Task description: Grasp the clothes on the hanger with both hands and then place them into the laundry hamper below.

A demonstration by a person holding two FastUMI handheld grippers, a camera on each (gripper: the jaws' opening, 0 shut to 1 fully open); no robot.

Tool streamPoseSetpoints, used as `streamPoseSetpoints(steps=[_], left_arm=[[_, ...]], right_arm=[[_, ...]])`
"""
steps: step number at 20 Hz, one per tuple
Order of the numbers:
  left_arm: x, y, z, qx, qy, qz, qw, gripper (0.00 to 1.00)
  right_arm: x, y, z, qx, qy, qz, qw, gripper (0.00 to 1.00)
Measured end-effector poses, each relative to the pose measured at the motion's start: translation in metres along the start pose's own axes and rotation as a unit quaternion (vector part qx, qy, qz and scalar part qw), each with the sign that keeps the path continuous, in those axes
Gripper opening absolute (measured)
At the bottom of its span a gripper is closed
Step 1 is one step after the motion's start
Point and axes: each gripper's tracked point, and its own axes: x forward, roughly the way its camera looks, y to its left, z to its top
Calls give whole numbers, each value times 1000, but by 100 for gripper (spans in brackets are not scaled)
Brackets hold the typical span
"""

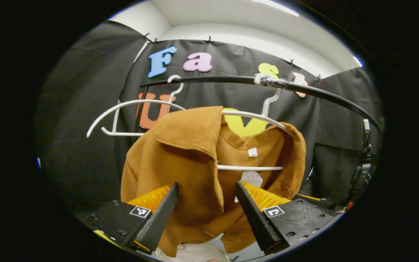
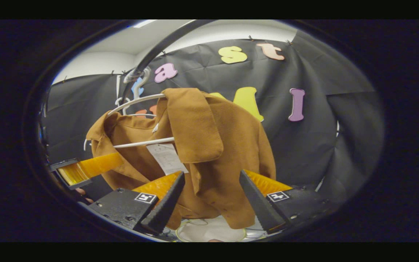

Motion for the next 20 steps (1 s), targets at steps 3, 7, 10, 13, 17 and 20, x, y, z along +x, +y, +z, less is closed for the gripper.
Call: streamPoseSetpoints(steps=[3,7,10,13,17,20], left_arm=[[15,9,-5,-18,6,8,1000,100],[29,14,-7,-38,6,17,999,100],[38,17,-7,-51,2,21,998,100],[47,17,-7,-61,4,23,998,100],[52,25,-5,-71,-1,30,997,73],[48,33,-6,-76,-2,34,996,39]], right_arm=[[20,7,3,39,-7,8,999,95],[46,6,10,106,-8,14,994,93],[60,5,18,161,-11,32,986,88],[66,0,23,187,-11,46,981,76],[61,-13,28,204,-28,56,977,39],[50,-22,31,208,-41,62,975,19]])
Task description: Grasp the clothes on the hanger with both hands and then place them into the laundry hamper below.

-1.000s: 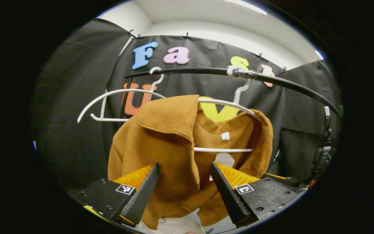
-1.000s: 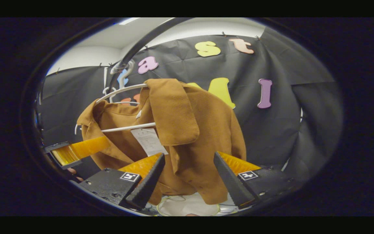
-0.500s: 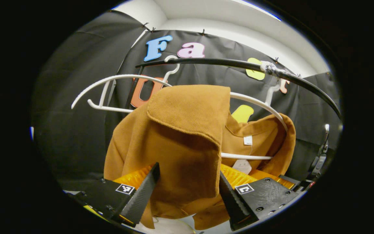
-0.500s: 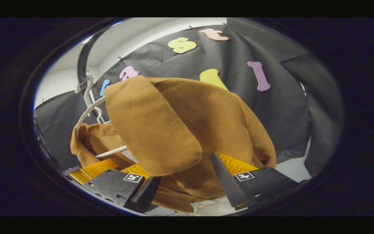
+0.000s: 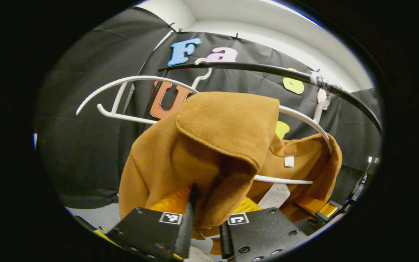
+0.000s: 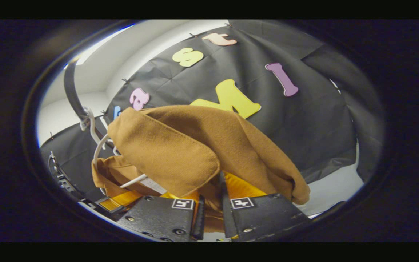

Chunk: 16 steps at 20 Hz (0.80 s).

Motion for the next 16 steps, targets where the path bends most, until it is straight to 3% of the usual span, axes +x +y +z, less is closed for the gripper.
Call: streamPoseSetpoints(steps=[2,5,7,11,13,14,16], left_arm=[[-3,1,3,-3,-8,-3,1000,16],[-12,2,3,-5,-9,-14,1000,16],[-23,2,6,-2,-15,-18,1000,16],[-45,3,23,12,-37,-20,999,1],[-49,7,27,14,-38,-23,999,1],[-53,8,32,14,-42,-24,999,7],[-62,9,40,12,-52,-20,998,1]], right_arm=[[-6,-2,8,-4,-12,5,1000,20],[-19,-7,18,-9,-28,3,1000,10],[-29,-16,24,-9,-35,-17,999,10],[-48,-11,48,-5,-70,-13,997,11],[-53,-12,54,0,-81,-12,997,11],[-54,-12,59,4,-88,-8,996,11],[-54,-11,74,26,-120,0,992,10]])
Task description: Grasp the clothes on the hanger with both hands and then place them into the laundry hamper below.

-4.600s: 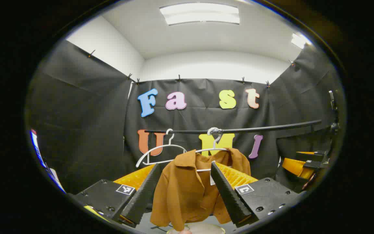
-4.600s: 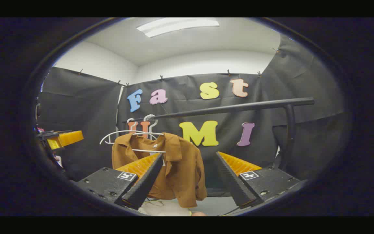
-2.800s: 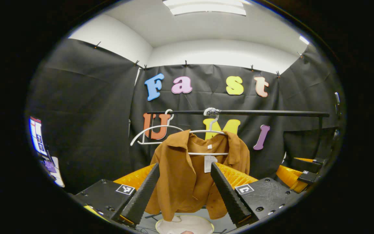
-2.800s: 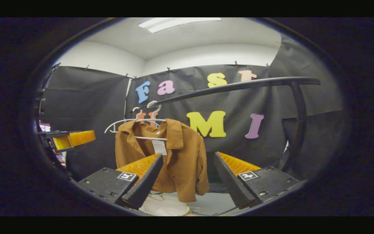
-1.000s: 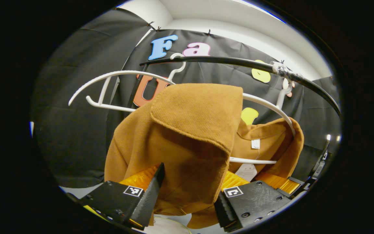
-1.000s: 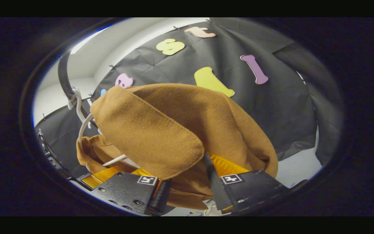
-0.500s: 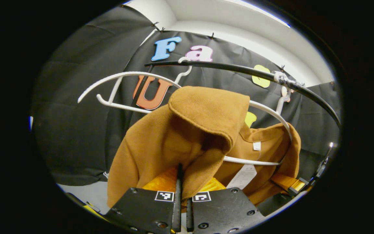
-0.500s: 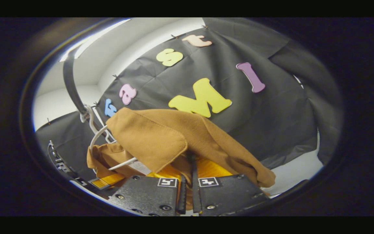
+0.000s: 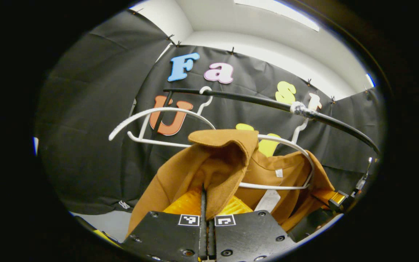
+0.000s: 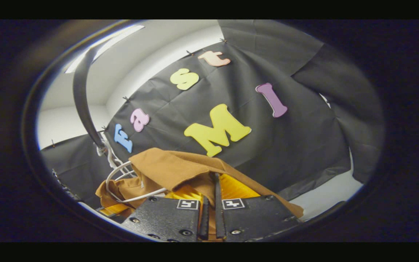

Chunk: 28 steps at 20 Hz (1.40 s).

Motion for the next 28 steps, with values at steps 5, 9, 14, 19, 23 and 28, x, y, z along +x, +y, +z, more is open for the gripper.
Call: streamPoseSetpoints(steps=[5,9,14,19,23,28], left_arm=[[-7,9,25,1,-20,6,1000,1],[-7,13,46,5,-27,10,1000,1],[2,23,69,12,-40,6,999,1],[12,34,69,2,-25,9,1000,7],[23,39,74,4,-22,-3,1000,7],[36,57,63,-23,-4,-6,1000,1]], right_arm=[[17,-2,2,52,6,6,999,7],[24,-1,30,53,-17,5,998,8],[41,-5,39,60,-15,1,998,7],[54,-8,38,56,-8,-4,998,10],[65,-11,34,66,5,-1,998,5],[74,-32,26,97,22,-10,995,5]])
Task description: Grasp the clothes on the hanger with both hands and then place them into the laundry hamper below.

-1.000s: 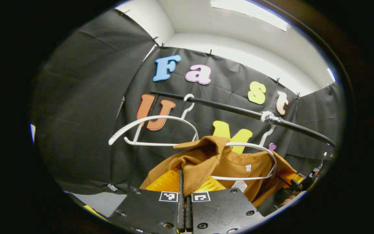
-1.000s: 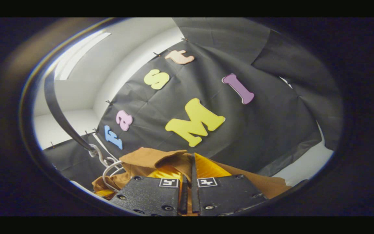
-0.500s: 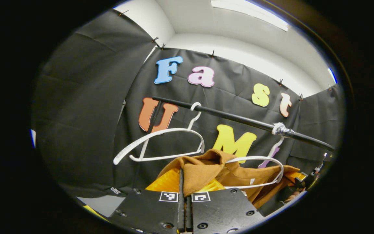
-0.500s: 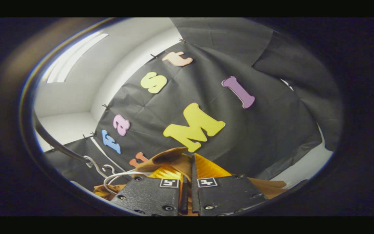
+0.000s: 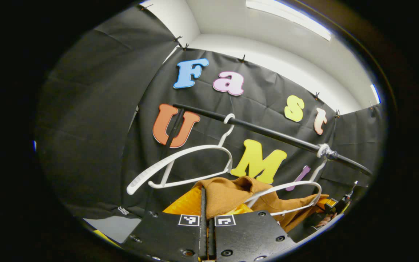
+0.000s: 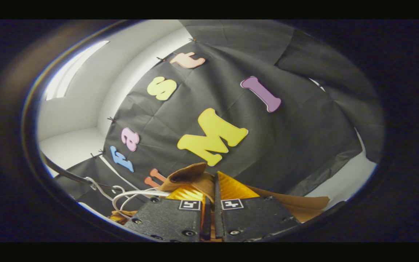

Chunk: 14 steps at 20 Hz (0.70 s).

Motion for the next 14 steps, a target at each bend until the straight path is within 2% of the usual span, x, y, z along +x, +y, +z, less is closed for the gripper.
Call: streamPoseSetpoints(steps=[4,5,6,14], left_arm=[[8,11,-20,-22,26,1,999,1],[10,13,-27,-29,33,0,999,1],[10,15,-32,-36,39,1,999,1],[-4,33,-76,-34,70,1,997,1]], right_arm=[[5,-15,-13,-3,17,-13,1000,5],[7,-18,-16,-6,23,-17,1000,7],[8,-21,-16,-6,27,-19,999,5],[-7,-54,-45,-16,56,-47,997,5]])
